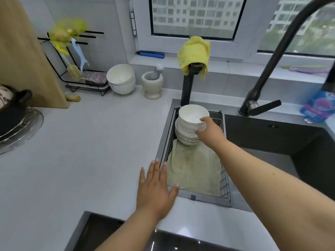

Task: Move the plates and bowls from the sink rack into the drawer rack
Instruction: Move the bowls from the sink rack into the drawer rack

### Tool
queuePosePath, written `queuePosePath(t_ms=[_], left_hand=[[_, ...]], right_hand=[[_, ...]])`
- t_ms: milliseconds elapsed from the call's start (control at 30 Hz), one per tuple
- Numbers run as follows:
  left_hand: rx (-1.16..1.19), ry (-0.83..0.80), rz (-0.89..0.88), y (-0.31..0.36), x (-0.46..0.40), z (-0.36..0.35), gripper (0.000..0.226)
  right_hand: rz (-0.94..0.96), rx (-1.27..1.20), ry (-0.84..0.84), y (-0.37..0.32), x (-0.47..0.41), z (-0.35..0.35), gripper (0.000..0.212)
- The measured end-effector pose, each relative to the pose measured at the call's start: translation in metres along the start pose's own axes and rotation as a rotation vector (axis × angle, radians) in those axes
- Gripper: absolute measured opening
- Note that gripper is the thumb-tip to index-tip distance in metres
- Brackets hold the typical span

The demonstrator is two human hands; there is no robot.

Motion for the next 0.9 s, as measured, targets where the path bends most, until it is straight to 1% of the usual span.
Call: queuePosePath(t_ms=[100, 133, 200, 233, 267, 367, 467, 667, 733, 767, 833, 900], left_hand=[[0.032, 0.002, -0.012, 0.001, -0.002, 0.0, 0.078], [0.047, 0.005, -0.014, 0.0, -0.003, -0.001, 0.08], [0.06, 0.018, -0.012, 0.0, -0.005, -0.002, 0.083], [0.054, 0.002, -0.005, -0.001, -0.005, -0.003, 0.082], [0.052, -0.015, -0.002, -0.002, -0.006, -0.006, 0.08], [0.01, 0.021, -0.039, -0.001, -0.008, -0.008, 0.076], [0.025, 0.031, -0.029, 0.0, -0.008, -0.007, 0.076], [0.023, 0.004, -0.022, 0.002, -0.005, -0.002, 0.078], [0.145, 0.038, -0.012, 0.0, -0.004, 0.004, 0.078], [0.274, 0.061, 0.02, -0.004, -0.004, 0.008, 0.077], [0.654, 0.098, 0.151, -0.013, 0.0, 0.018, 0.067], [1.04, 0.078, 0.295, -0.015, 0.013, 0.022, 0.052]], right_hand=[[-0.018, 0.018, -0.043, 0.0, -0.027, -0.014, 0.046], [-0.015, 0.048, -0.051, 0.0, -0.035, -0.017, 0.04], [0.003, 0.113, -0.038, 0.0, -0.042, -0.017, 0.023], [0.01, 0.117, -0.02, -0.001, -0.043, -0.014, 0.015], [0.015, 0.109, 0.001, -0.002, -0.042, -0.011, 0.012], [0.051, 0.089, 0.076, -0.008, -0.039, -0.001, 0.008], [0.109, 0.05, 0.152, -0.014, -0.026, 0.014, 0.003], [0.217, -0.112, 0.289, -0.021, 0.034, 0.05, 0.011], [0.247, -0.156, 0.284, -0.019, 0.064, 0.054, 0.014], [0.263, -0.172, 0.271, -0.017, 0.08, 0.054, 0.016], [0.295, -0.168, 0.245, -0.012, 0.112, 0.054, 0.02], [0.323, -0.147, 0.209, -0.004, 0.142, 0.052, 0.024]])
Point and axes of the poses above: each hand's wrist, its own x-axis away from the middle knuckle, its own z-axis out of the back of the hand, y = z × x, the point moved 8 cm from there along -x, towards the middle knuckle, and after that the axes turned 12 degrees about x, right-handed, at the moved point
